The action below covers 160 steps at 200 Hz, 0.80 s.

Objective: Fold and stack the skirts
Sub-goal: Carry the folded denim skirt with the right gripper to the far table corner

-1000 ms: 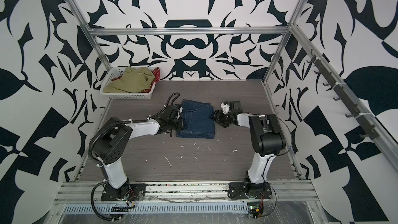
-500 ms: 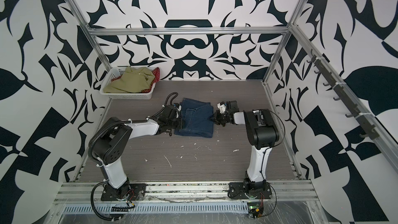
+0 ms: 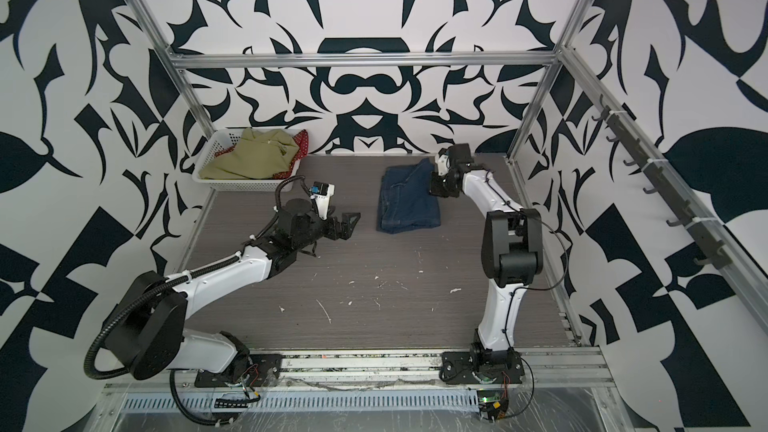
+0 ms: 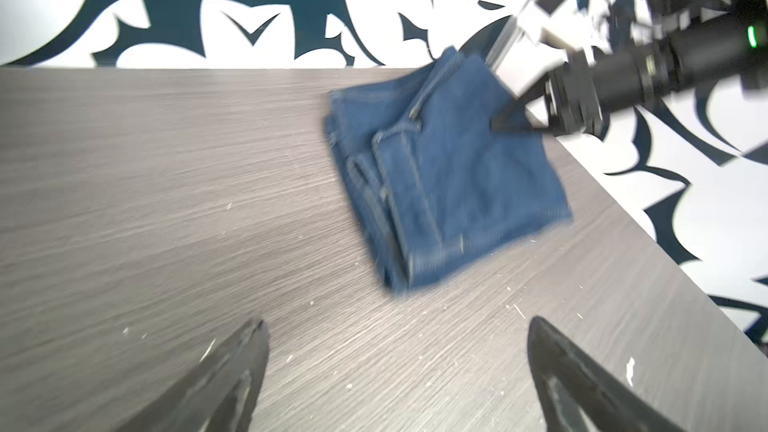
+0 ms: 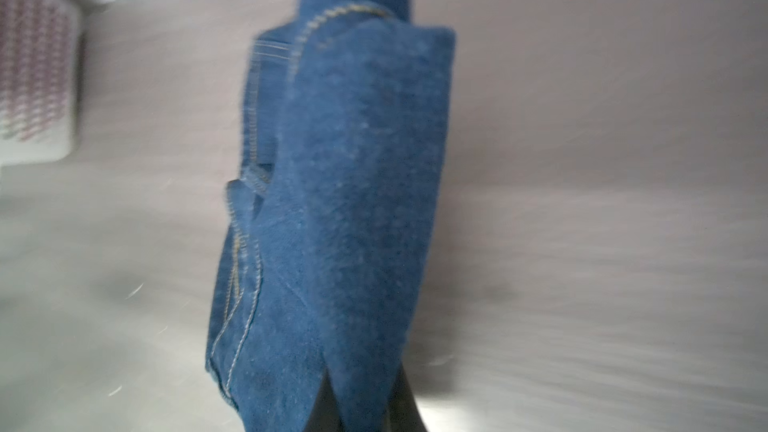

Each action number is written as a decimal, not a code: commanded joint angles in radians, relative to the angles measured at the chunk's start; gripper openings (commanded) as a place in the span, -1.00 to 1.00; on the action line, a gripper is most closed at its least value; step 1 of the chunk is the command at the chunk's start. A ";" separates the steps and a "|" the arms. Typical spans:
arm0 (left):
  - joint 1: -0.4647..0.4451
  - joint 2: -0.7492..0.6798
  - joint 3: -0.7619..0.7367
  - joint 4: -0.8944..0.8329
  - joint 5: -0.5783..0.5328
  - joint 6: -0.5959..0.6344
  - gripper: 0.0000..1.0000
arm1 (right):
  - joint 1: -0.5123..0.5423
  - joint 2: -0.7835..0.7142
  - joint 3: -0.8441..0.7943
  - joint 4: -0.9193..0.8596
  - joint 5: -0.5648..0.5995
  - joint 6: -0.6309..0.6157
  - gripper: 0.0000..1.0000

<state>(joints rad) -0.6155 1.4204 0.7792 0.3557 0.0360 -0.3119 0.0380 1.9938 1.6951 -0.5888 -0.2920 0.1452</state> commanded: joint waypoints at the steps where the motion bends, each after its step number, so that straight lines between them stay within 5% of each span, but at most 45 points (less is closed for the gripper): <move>1: -0.003 -0.006 -0.010 0.012 0.041 0.033 0.99 | -0.054 0.083 0.212 -0.242 0.201 -0.184 -1.00; 87: -0.004 -0.066 -0.062 -0.023 0.002 0.049 0.99 | -0.184 0.460 0.838 -0.473 0.424 -0.485 -1.00; 160: -0.004 -0.041 -0.020 -0.059 0.007 0.056 0.99 | -0.230 0.552 0.915 -0.328 0.451 -0.601 -1.00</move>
<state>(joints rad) -0.6174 1.3766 0.7185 0.3164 0.0444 -0.2676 -0.1757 2.5603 2.5614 -1.0004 0.0990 -0.3889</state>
